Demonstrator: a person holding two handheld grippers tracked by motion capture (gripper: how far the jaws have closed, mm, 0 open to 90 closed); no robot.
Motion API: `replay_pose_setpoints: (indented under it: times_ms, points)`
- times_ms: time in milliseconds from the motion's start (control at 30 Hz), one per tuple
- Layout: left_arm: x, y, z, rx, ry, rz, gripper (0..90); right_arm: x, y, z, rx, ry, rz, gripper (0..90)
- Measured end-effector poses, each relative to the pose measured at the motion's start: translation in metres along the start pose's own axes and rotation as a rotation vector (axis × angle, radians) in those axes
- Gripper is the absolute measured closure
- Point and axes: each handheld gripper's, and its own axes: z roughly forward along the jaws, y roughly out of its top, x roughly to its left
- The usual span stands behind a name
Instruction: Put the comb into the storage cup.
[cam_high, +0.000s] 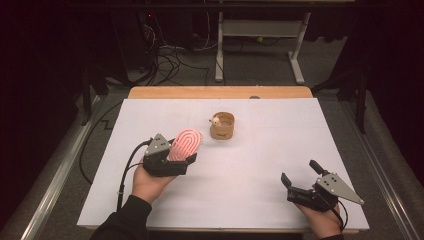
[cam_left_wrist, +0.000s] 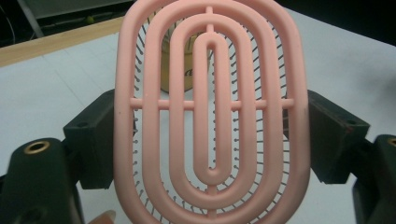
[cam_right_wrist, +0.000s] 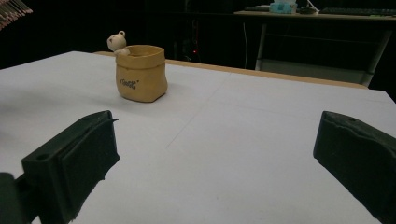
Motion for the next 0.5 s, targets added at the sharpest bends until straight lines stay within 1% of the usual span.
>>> replay_pose_setpoints:
  times_ms: [67,133,333,367,467,500]
  points:
    - [-0.004,0.001,0.003,-0.016,-0.010,0.007,18.3,0.001,0.000,0.001,0.003,0.001,-0.002,0.3]
    - [-0.005,0.001,0.003,-0.020,-0.011,0.010,18.3,0.001,0.000,0.001,0.004,0.001,-0.002,0.3]
    - [-0.013,0.004,0.009,-0.053,-0.021,0.029,18.3,0.001,-0.001,0.002,0.006,0.001,-0.003,0.3]
    - [-0.015,0.005,0.011,-0.061,-0.030,0.029,18.3,0.002,-0.001,0.002,0.006,0.002,-0.004,0.3]
    - [-0.018,0.006,0.012,-0.070,-0.038,0.033,18.3,0.003,-0.001,0.002,0.008,0.003,-0.006,0.3]
    - [-0.021,0.008,0.013,-0.083,-0.043,0.038,18.3,0.004,-0.001,0.003,0.010,0.004,-0.009,0.3]
